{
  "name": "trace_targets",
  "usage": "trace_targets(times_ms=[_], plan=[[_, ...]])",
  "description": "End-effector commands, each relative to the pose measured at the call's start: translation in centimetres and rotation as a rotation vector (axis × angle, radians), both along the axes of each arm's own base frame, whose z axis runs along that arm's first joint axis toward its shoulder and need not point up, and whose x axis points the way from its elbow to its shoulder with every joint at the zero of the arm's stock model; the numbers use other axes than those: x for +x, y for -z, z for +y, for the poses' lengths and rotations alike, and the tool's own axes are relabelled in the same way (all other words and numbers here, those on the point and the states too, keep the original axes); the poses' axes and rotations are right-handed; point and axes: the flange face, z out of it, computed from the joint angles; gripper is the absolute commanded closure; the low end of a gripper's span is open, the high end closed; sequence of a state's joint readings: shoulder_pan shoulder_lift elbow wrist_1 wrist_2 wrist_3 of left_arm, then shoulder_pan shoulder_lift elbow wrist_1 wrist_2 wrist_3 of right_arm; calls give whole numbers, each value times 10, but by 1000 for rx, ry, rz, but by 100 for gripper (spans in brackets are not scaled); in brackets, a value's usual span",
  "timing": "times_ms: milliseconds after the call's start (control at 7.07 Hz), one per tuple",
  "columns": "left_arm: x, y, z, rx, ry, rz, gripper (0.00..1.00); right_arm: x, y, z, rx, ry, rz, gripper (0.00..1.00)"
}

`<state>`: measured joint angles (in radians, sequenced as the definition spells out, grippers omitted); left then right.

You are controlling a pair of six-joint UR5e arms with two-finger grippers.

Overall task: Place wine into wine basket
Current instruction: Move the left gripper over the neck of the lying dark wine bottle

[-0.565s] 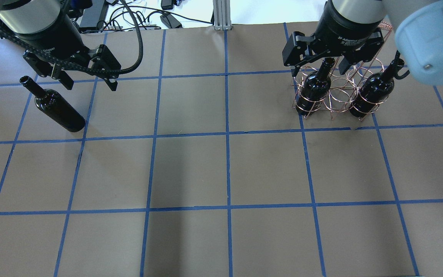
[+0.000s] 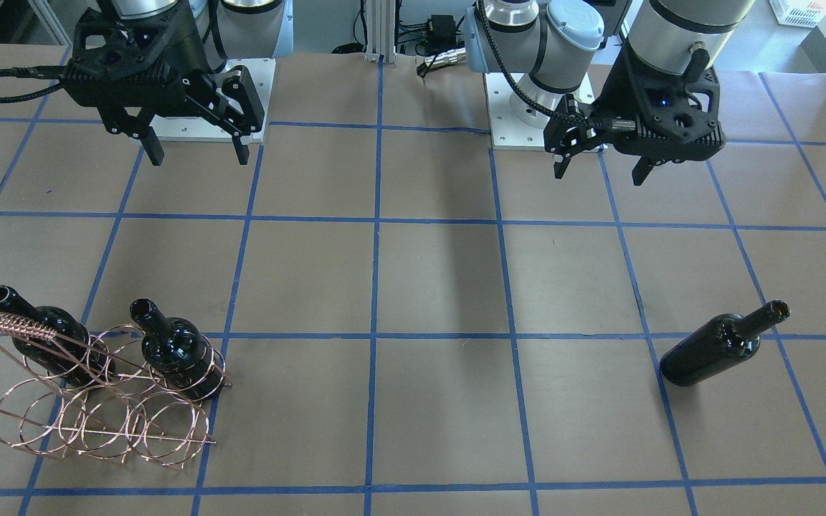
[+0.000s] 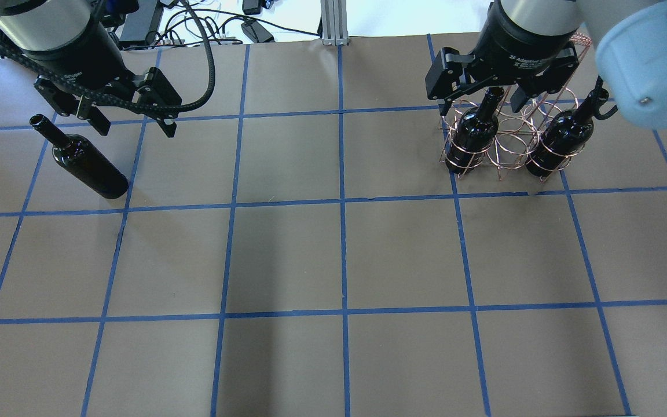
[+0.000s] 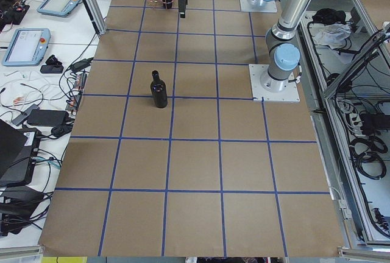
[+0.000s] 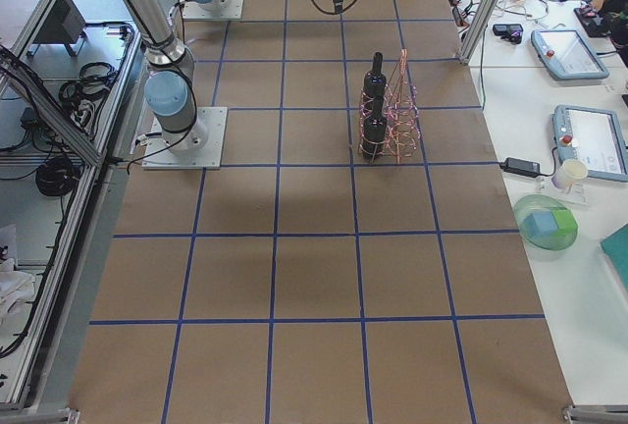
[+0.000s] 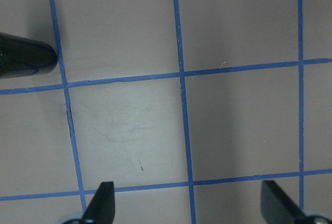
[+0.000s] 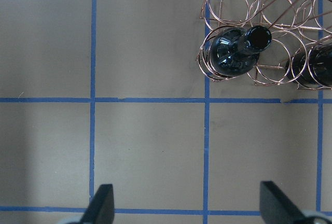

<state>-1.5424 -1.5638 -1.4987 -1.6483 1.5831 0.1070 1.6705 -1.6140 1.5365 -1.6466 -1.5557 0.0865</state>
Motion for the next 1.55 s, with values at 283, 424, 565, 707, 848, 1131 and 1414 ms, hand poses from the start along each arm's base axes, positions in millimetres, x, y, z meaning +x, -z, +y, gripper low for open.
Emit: trace_targets(times_ms=[283,424,565,707,848,1131,1414], plan=[[12,1,-3,9,4,-15,0,-1,-2,2,-6,1,1,0],[22,2,-5,10,16,-15,0,-1,-1,1,-4,0,4,0],[45,4,-9,26,12,-9,0,-1,-1,1,-4,3,4,0],[68,6,-10,43,-20,-1,0,-2,-1,1,-4,-2,11,0],[72,13,-12,49,-28,3,0,-2,-1,1,-3,-2,11,0],[84,12,-34,-50,-33,-21,0,-2,0,0,0,-4,11,0],[127,8,-36,-55,-18,-28,0,-2,0,0,-1,1,8,0]])
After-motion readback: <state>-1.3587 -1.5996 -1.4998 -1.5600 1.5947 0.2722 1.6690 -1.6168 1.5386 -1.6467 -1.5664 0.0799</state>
